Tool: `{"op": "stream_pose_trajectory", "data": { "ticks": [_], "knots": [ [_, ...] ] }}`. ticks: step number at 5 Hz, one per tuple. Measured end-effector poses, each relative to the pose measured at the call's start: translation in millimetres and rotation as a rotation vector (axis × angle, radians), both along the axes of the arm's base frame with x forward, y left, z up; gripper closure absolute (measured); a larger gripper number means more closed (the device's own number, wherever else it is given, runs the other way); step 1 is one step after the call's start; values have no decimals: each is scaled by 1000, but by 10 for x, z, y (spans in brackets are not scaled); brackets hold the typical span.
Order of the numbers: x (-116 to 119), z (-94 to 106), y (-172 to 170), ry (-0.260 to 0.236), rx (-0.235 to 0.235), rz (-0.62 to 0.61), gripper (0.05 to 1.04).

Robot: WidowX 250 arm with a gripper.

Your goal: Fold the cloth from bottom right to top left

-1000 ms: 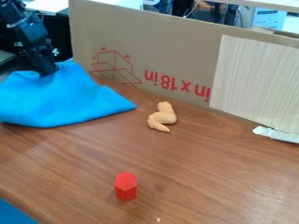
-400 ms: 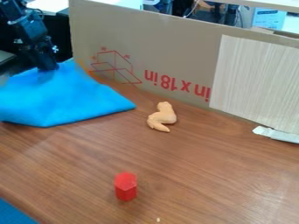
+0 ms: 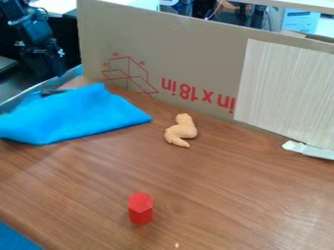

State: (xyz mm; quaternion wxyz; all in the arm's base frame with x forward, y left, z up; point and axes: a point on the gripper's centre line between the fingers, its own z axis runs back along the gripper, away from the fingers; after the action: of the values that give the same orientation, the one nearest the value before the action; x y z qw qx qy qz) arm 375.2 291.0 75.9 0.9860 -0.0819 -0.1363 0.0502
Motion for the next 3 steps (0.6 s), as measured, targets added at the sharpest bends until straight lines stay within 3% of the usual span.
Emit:
{"op": "stream_pose_trajectory", "data": {
  "ticks": [2,3],
  "knots": [
    [-21,13,-53,-9,-40,4,83],
    [-133,268,-36,-42,-20,8,83]
  ]
}}
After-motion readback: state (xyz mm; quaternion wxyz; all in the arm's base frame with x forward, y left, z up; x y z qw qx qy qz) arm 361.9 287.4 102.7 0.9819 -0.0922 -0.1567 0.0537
